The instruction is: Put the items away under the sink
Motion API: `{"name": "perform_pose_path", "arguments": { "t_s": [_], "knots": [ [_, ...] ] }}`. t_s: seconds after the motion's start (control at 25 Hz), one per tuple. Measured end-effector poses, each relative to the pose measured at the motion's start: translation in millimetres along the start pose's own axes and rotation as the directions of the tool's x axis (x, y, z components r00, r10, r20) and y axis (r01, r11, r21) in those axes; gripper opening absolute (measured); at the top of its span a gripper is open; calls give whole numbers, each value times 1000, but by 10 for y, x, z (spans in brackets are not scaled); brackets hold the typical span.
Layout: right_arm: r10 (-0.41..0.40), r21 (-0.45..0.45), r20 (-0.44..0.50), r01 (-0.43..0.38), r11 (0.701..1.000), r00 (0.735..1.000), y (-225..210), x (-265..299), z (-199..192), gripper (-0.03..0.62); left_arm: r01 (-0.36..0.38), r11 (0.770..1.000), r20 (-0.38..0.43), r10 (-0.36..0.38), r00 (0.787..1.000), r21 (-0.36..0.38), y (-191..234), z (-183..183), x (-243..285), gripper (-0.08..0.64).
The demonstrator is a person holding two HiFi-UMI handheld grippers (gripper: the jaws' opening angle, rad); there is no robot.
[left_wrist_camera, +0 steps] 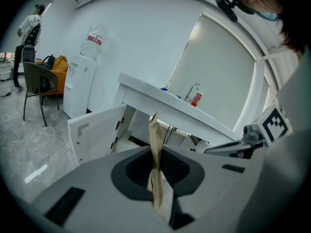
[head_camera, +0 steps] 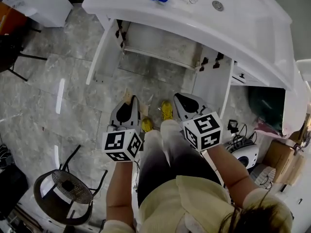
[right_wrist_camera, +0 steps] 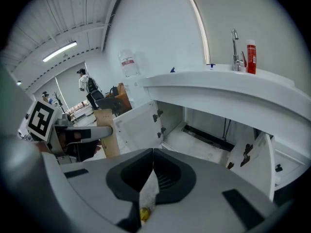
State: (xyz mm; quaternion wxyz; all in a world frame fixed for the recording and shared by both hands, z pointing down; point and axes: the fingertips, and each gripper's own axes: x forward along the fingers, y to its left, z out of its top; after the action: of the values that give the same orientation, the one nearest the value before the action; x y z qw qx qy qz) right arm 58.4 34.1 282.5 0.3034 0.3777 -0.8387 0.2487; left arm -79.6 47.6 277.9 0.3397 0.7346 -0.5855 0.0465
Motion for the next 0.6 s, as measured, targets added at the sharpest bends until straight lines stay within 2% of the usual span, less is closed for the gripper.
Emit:
{"name": "perform_pose_path", "arguments": {
  "t_s": [0.24,0.6],
  "knots": [
    [-3,-23,-15,3,1000,1000,-160,360,-125,26,-15,1000,1,15,1000,-24,204,-195,387,63],
    [-11,10,-13,11,1000,1000,-385,853,-372,26,-37,995,-2,37,999,-97,442,-562,869,63]
  ]
}}
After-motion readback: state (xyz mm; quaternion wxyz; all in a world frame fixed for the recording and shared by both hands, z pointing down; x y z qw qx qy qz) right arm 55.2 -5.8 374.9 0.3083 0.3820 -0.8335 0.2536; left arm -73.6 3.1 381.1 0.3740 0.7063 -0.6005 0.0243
